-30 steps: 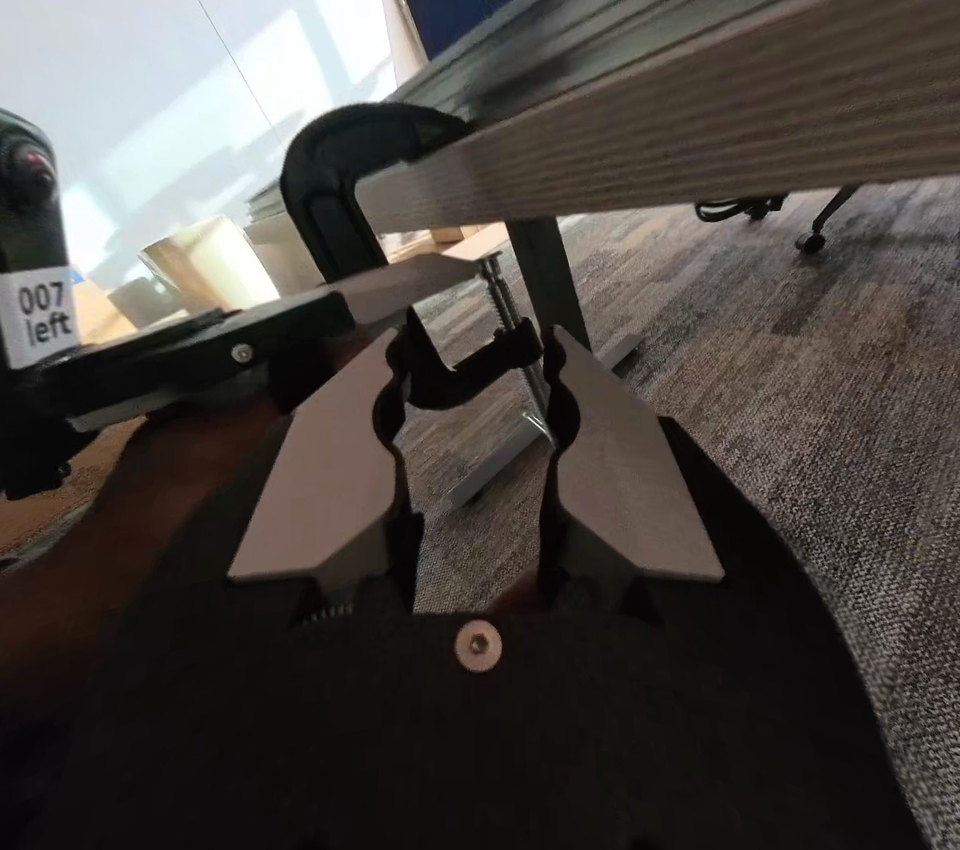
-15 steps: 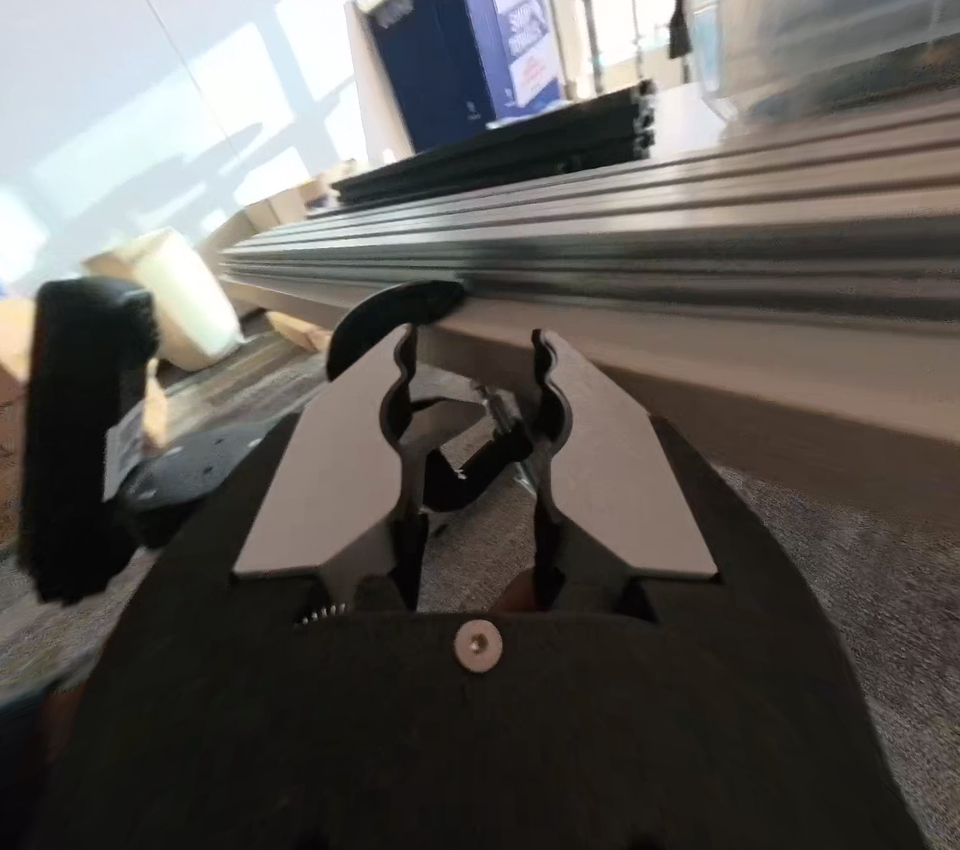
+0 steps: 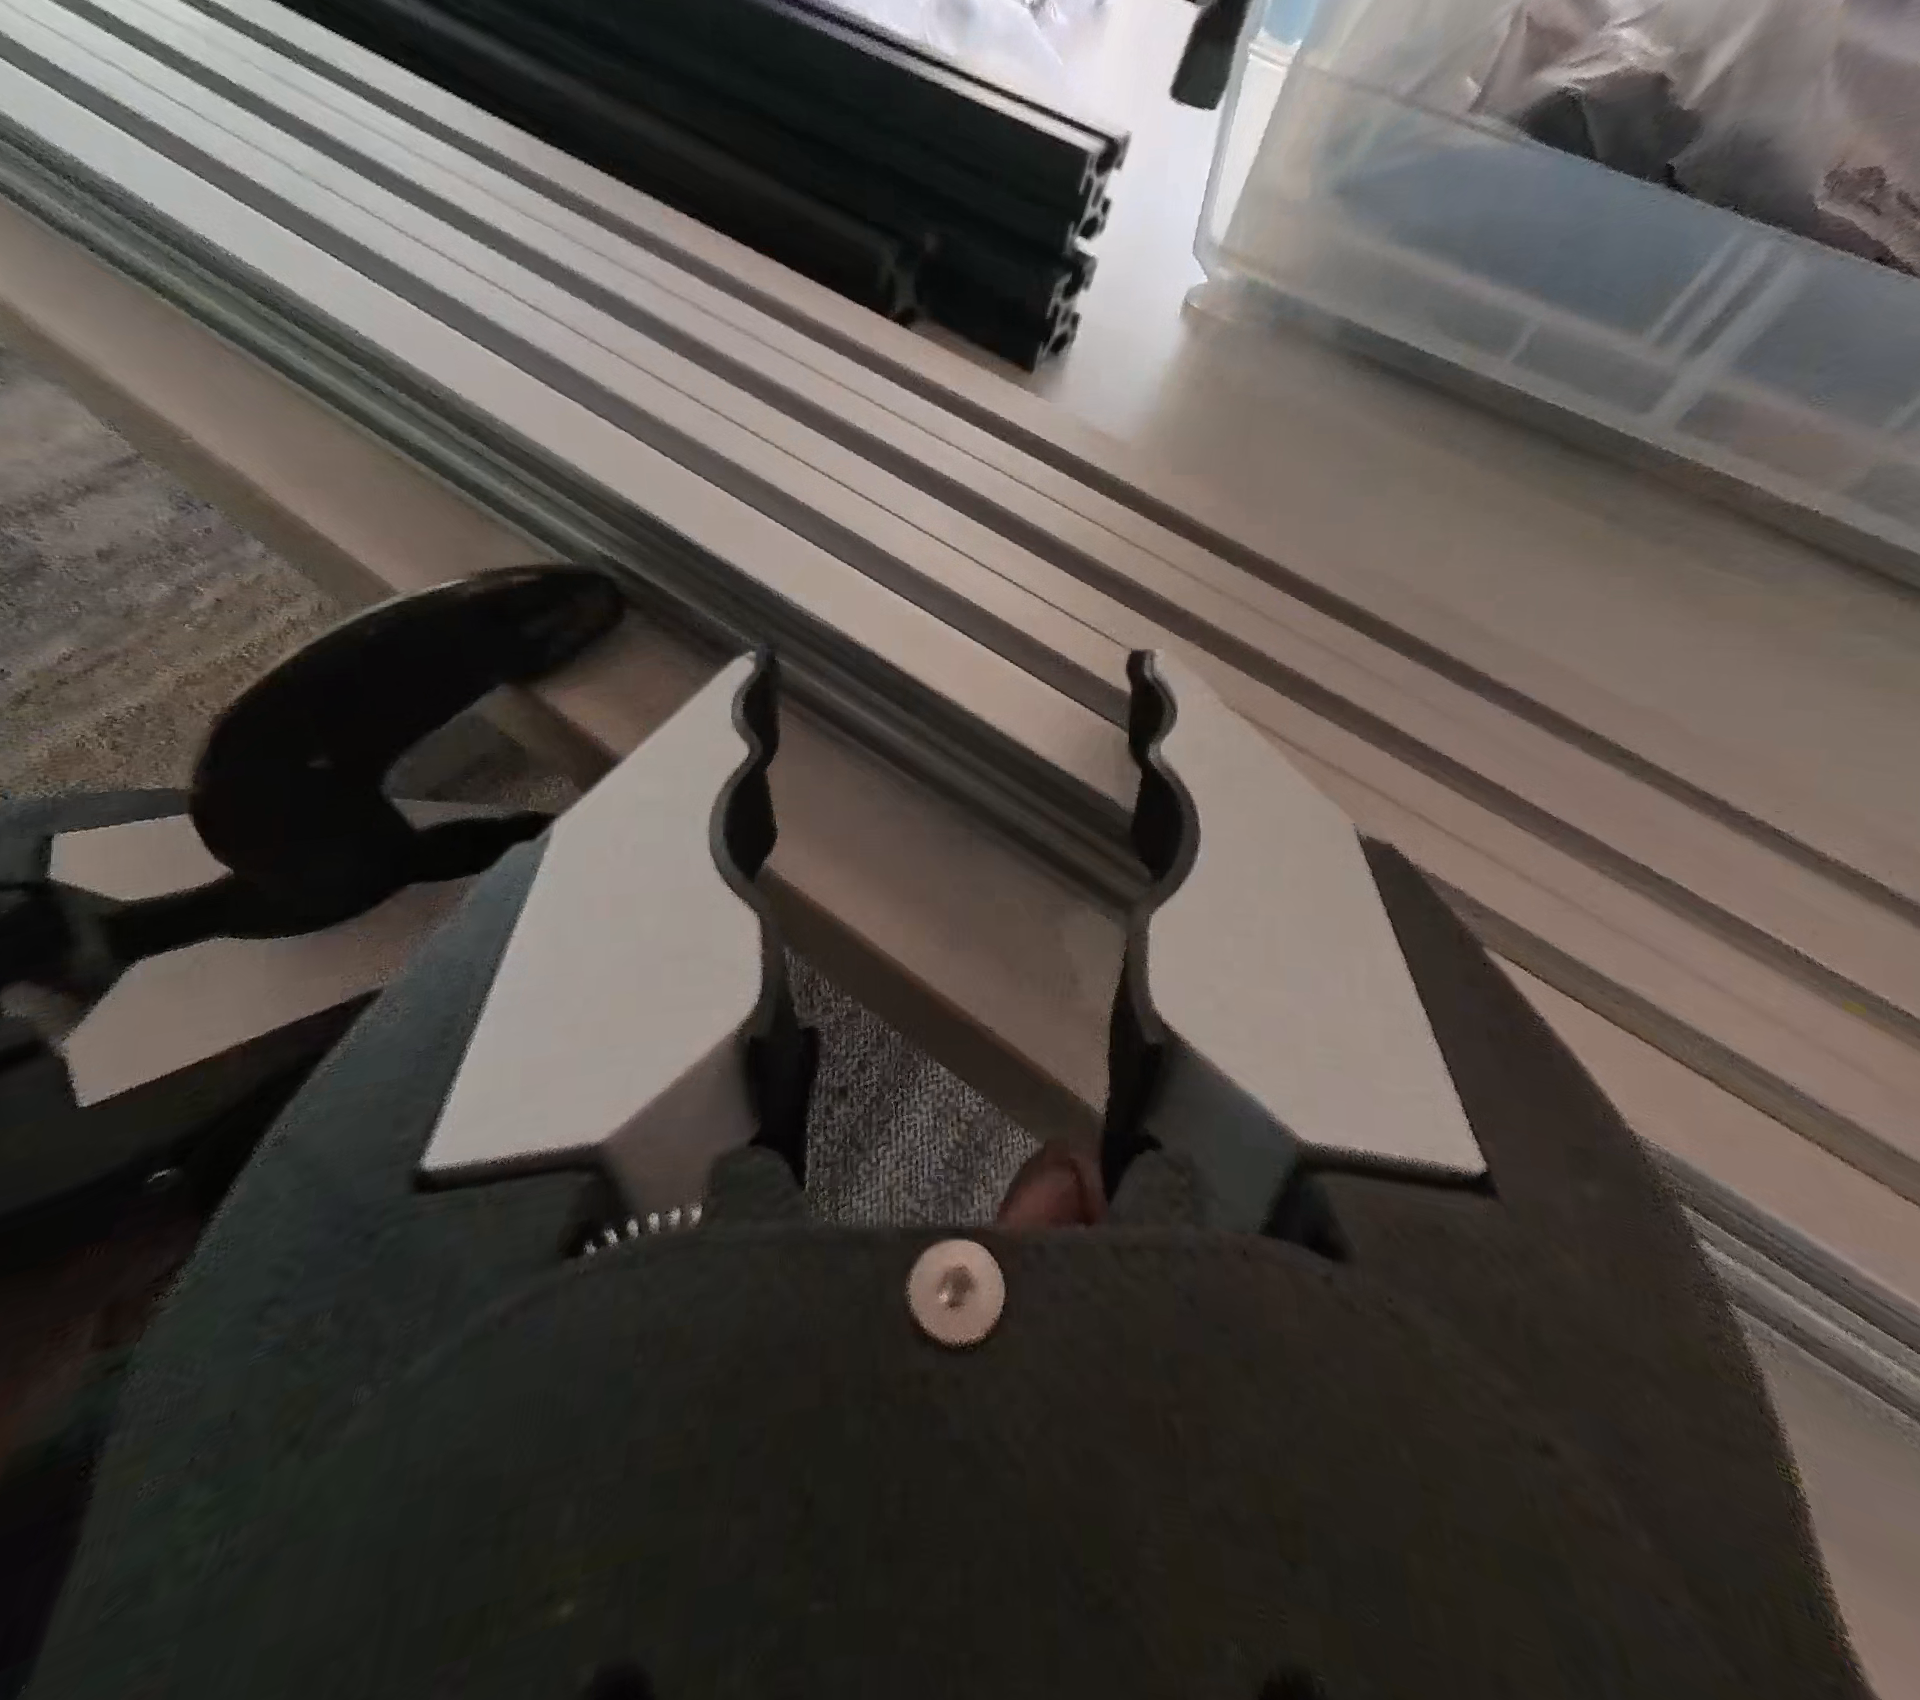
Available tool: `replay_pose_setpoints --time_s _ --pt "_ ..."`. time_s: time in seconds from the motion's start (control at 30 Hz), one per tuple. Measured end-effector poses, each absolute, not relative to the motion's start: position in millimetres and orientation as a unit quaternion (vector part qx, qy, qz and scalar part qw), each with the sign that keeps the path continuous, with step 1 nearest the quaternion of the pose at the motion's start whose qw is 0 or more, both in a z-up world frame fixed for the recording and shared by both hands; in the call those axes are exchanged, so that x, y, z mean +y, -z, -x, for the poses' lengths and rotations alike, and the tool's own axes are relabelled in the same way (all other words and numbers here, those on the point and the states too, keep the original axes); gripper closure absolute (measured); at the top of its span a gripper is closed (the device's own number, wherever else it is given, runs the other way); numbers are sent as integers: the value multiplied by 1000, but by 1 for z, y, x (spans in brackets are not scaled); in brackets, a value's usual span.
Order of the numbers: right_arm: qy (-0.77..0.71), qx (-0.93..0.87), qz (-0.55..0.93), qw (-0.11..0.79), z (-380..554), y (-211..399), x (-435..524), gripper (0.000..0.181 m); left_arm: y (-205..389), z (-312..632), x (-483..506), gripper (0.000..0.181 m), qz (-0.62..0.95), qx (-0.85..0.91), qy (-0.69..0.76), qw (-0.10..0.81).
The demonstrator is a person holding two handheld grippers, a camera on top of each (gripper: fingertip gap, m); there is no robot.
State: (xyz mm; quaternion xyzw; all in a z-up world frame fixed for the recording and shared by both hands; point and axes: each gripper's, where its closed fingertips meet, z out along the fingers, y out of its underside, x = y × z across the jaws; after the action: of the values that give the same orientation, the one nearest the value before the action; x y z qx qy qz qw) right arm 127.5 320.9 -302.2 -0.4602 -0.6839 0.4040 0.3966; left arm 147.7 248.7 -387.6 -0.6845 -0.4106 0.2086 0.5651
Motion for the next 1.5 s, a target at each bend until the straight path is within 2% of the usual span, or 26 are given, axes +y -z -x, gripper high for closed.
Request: replay_pose_setpoints --time_s 0.13,0.37,0.6,0.73,0.87,0.93,1.0,1.07,1.27,1.5 --pt "-363 -679 479 421 -121 308 324 109 388 -148 249 166 686 -412 -205 563" --pt "-331 -670 530 401 -107 311 316 79 388 -145 250 166 691 -419 -197 556" --pt "-328 -664 556 378 -90 313 312 66 387 -135 244 166 693 -429 -191 547" --pt "-372 -652 542 377 -100 310 308 69 387 -135 245 166 698 -426 -186 545" --pt "-482 -600 509 386 -136 294 313 74 388 -136 244 166 713 -414 -192 533" --pt "-556 -555 482 388 -163 290 315 83 389 -137 245 166 718 -409 -197 528" --pt "-626 -509 441 392 -188 297 315 105 389 -138 246 165 720 -407 -196 527" --pt "-640 -520 429 368 -198 338 310 117 389 -138 247 165 723 -404 -196 525" --pt "-644 -510 538 188 -188 474 291 115 391 -138 254 165 733 -397 -203 513" --pt "-717 -412 561 26 -158 527 242 111 392 -138 258 165 740 -391 -208 507"
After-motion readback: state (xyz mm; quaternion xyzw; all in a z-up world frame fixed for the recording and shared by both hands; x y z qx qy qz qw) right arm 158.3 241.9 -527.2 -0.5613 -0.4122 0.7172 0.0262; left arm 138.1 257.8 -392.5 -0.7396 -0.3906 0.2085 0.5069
